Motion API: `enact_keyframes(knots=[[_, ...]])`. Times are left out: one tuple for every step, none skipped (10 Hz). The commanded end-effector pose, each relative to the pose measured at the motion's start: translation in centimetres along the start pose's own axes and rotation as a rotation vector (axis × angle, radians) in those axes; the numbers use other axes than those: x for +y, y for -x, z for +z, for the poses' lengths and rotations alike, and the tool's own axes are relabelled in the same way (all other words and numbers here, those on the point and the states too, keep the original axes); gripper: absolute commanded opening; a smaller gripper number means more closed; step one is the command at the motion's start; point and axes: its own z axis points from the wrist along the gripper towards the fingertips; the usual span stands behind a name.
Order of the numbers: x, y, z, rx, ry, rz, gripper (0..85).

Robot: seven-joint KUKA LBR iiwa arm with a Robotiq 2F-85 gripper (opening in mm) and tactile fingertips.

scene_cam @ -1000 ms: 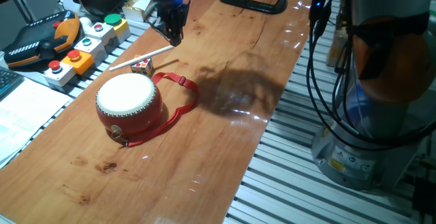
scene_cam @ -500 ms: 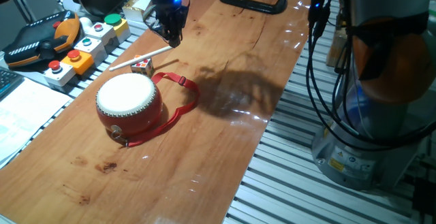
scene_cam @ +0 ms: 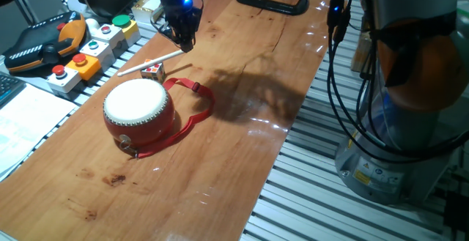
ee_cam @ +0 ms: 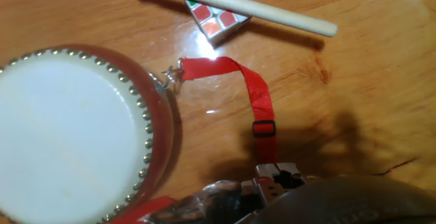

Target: Play the drum

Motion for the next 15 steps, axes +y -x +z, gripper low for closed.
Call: enact_keyframes(knots=[[-0.1,0.0,0.0,0.002,0.006,0.013,0.7],[-0.1,0.1,0.0,0.0,0.009,0.024,0.7],[-0.1,0.0,-0.1,-0.001,0.006,0.056,0.7],[-0.1,0.0,0.0,0.0,0.009,0.065,0.7],[0.0,0.1,0.0,-0.017,0.001,0.073,0.7],[0.3,0.4,0.3,-0.031,0.008,0.121,0.7],[0.5,0.8,0.8,-0.031,0.012,0.147,0.7],[0.4,1.3,1.2,-0.033,0.013,0.165,0.7],[0.2,1.7,1.6,-0.023,0.021,0.179,0.7],[-0.1,2.0,1.9,-0.012,0.024,0.2,0.7],[-0.2,2.2,1.9,-0.008,0.027,0.233,0.7],[-0.4,2.3,1.9,0.001,0.032,0.258,0.7],[-0.5,2.3,1.9,0.003,0.033,0.274,0.7],[-0.7,2.5,2.0,0.002,0.03,0.287,0.7],[-0.8,2.7,2.1,0.004,0.038,0.32,0.7]])
